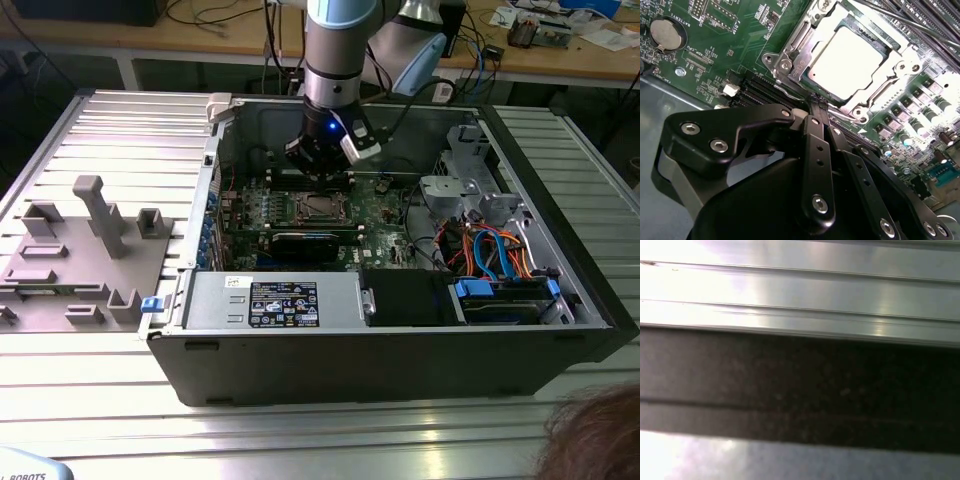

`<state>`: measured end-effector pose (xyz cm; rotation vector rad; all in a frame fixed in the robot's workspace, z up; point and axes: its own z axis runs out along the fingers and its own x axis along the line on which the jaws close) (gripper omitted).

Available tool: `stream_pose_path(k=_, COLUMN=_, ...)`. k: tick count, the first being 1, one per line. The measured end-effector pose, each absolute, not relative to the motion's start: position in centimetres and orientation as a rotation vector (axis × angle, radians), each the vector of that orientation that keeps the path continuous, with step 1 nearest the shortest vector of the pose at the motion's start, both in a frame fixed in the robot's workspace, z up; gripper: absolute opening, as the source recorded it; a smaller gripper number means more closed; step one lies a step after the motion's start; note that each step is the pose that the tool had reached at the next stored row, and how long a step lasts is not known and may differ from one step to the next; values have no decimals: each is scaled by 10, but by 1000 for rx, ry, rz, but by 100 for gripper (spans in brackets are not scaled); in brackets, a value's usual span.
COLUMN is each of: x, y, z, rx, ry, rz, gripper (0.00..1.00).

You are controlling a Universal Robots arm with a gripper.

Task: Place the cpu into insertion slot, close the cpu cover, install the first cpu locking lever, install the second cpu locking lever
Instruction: 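Install the first cpu locking lever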

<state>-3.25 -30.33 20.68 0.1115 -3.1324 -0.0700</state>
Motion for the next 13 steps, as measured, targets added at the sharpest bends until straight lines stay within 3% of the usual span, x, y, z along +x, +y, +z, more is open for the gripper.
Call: stream_pose_path(k=13, x=-27, y=-303, z=205, rx=112, ry=-3132, rz=-70, gripper=11)
